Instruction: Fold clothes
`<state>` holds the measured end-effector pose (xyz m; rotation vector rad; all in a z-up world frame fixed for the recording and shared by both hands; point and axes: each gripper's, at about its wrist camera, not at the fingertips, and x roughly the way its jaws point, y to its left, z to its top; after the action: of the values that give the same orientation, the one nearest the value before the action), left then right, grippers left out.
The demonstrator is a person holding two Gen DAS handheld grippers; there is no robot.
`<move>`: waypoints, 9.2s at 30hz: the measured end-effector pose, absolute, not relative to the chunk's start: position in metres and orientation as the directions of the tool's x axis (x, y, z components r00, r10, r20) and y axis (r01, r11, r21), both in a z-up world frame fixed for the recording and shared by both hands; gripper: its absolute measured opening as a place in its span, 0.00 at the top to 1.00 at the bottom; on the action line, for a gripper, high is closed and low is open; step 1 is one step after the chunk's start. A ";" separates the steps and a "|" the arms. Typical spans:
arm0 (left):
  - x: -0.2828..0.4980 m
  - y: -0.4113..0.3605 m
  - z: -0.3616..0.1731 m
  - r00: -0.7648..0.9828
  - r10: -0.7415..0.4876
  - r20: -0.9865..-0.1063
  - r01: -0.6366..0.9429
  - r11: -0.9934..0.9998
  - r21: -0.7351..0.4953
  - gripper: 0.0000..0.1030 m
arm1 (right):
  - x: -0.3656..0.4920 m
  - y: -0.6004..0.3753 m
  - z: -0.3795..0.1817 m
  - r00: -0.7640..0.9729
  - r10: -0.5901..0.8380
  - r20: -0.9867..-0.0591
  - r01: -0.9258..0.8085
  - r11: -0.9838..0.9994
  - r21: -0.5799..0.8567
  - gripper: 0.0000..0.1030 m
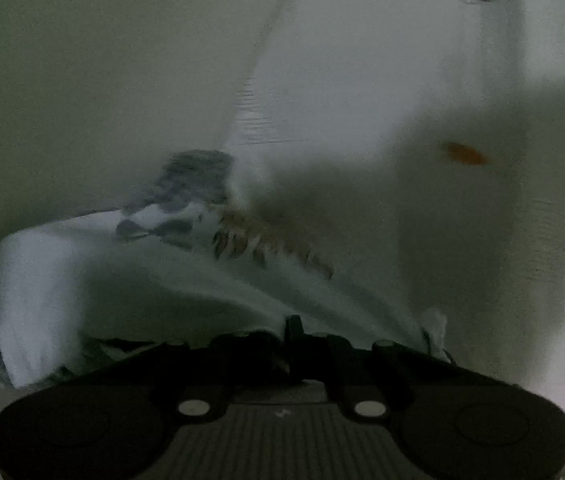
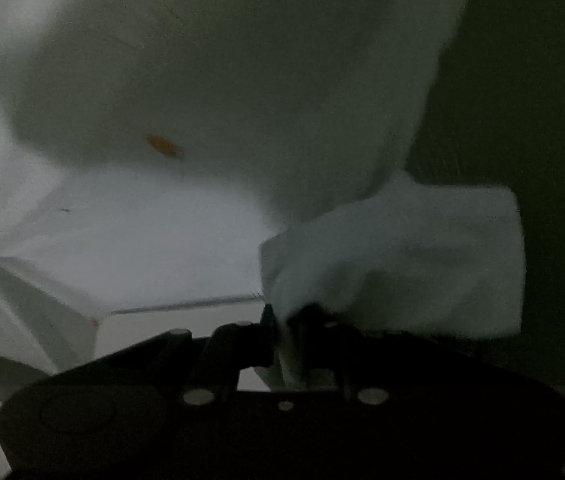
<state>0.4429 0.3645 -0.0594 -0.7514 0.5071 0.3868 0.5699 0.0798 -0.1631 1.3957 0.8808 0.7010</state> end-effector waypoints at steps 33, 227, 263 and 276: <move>0.373 0.048 -0.026 0.823 -0.243 -0.513 -0.167 0.760 -0.628 0.89 | 0.461 -0.189 0.011 0.693 0.692 -0.202 -0.375 0.585 0.719 0.59; 0.256 0.129 -0.145 0.500 -0.036 -0.866 -0.434 0.854 -0.287 0.35 | 0.306 -0.325 -0.217 0.554 0.065 -0.830 0.112 0.982 0.152 0.00; 0.637 0.091 -0.201 0.615 -0.227 -0.755 -0.158 0.903 -0.399 0.96 | 0.455 -0.277 -0.275 0.767 -0.102 -0.633 0.137 0.990 0.007 0.00; 0.610 -0.074 -0.204 0.379 -0.529 -0.759 0.282 0.848 -0.449 0.88 | 0.455 -0.277 -0.275 0.768 -0.101 -0.633 0.138 0.990 0.010 0.00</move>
<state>0.6100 -0.0738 -0.2037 -0.2627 1.0633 -0.5257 0.4550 -0.2770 -0.2745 0.0565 0.6832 -0.1293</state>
